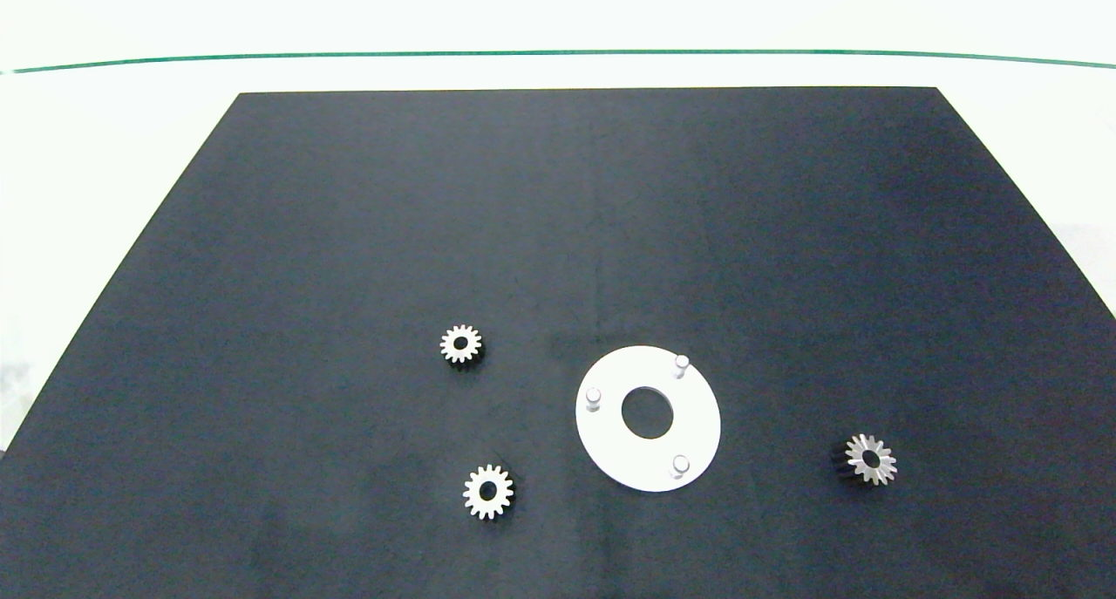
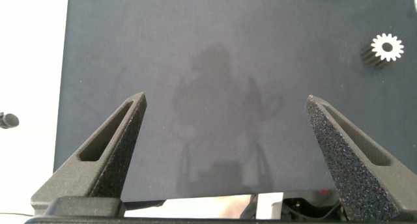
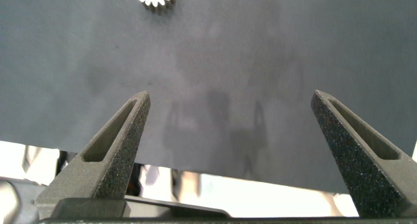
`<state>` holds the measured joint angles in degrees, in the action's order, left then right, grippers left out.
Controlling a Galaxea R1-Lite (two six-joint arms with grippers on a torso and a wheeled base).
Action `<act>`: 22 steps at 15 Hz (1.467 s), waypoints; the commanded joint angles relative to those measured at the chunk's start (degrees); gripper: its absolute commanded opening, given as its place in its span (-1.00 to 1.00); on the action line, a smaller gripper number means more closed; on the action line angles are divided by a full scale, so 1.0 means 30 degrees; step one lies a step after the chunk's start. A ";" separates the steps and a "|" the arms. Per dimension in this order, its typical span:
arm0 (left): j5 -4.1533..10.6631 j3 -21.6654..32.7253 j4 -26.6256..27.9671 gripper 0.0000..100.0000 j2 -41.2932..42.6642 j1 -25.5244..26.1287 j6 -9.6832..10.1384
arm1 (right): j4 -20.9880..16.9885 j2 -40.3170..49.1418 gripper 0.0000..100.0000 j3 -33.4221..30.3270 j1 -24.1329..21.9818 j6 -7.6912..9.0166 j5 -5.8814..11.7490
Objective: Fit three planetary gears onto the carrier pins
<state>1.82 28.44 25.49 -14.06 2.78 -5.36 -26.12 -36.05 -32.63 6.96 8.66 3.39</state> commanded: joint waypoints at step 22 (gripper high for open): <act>0.0010 0.0129 0.0116 1.00 0.0525 0.0070 -0.0468 | 0.4314 -1.3590 1.00 -0.3272 0.3949 0.2095 -0.1540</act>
<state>1.79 28.77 25.71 -12.75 3.00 -6.69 -13.09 -76.00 -42.34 18.79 14.80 -1.18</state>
